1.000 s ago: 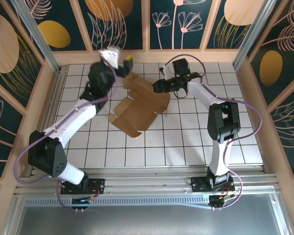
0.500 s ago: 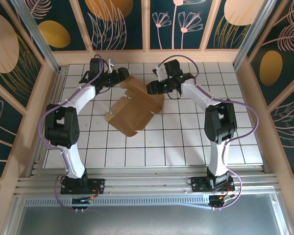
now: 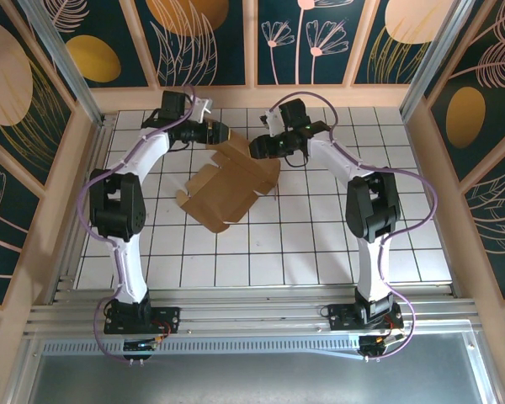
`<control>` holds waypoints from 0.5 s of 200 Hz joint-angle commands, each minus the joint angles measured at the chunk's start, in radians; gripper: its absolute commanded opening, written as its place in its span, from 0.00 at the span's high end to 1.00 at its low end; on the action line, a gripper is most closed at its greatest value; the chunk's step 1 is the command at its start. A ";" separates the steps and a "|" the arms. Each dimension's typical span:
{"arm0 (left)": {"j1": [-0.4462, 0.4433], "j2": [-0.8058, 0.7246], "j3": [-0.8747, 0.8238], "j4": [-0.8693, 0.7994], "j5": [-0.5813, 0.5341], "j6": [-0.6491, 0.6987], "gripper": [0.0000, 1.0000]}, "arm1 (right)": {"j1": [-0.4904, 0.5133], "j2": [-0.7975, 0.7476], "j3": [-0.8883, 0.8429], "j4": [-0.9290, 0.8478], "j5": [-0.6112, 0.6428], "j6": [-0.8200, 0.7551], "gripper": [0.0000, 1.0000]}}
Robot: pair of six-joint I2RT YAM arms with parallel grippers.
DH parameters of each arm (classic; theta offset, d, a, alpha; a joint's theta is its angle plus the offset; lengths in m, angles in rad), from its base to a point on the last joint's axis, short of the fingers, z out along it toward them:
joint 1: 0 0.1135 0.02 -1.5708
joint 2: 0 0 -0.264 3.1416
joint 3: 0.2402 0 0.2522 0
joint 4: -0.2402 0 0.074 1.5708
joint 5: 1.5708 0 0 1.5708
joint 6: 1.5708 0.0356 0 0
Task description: Fold the paper box
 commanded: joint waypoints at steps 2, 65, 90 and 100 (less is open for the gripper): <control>0.002 0.025 0.013 -0.055 0.046 0.052 0.25 | 0.000 0.011 0.002 -0.004 -0.025 0.010 0.47; 0.002 0.033 -0.043 0.118 0.170 -0.043 0.35 | 0.000 -0.010 -0.027 0.033 -0.048 0.020 0.46; 0.003 0.028 -0.053 0.136 0.183 -0.068 0.49 | 0.000 -0.010 -0.020 0.026 -0.043 0.019 0.46; 0.002 0.026 -0.059 0.136 0.187 -0.076 0.53 | 0.001 -0.012 -0.024 0.025 -0.040 0.019 0.46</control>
